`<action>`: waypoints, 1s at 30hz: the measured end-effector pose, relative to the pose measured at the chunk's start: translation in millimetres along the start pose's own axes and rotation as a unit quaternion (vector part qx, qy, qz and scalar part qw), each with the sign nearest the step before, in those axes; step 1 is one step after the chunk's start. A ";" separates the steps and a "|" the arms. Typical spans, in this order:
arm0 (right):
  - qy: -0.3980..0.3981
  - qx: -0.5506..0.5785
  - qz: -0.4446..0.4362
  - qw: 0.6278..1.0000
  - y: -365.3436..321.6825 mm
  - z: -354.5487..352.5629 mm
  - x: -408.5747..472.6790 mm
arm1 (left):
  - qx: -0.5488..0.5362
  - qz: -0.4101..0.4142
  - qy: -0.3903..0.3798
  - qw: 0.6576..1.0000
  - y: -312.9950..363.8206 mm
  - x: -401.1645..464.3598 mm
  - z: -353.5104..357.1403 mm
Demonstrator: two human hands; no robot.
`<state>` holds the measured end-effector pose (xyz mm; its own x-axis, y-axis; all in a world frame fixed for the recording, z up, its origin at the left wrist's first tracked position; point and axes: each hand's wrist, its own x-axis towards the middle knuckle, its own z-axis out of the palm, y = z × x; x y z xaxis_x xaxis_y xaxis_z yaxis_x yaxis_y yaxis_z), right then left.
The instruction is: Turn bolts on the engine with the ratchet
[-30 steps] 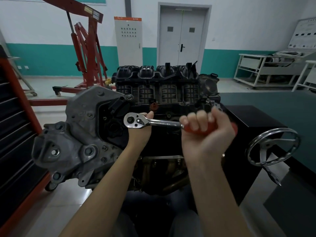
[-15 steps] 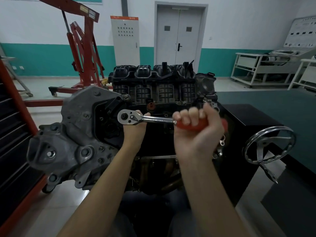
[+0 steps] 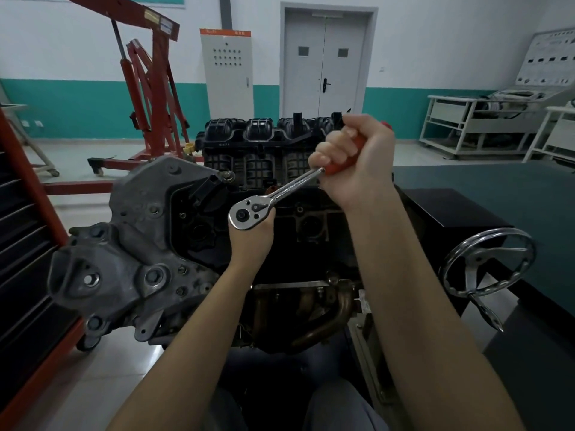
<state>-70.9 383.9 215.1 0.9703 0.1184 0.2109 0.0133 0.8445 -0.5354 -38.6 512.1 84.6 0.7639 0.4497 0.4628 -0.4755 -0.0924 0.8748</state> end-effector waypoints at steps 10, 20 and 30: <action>0.040 0.182 -0.143 0.972 51.7 -45.3 -71.7 | -0.103 -0.011 0.102 0.989 2.7 3.2 11.5; -0.021 0.006 -0.004 1.000 0.0 -9.4 -2.6 | -0.055 -0.005 0.065 0.996 -5.2 -1.9 9.2; 0.031 0.166 -0.126 0.978 49.8 -48.1 -72.9 | -0.089 0.021 0.071 0.993 -6.5 4.4 6.8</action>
<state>-129.4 392.2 133.8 0.9591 -0.1393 0.2465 0.1857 0.9668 -0.1758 -29.1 508.6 81.9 0.6785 0.5704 0.4629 -0.5852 0.0387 0.8100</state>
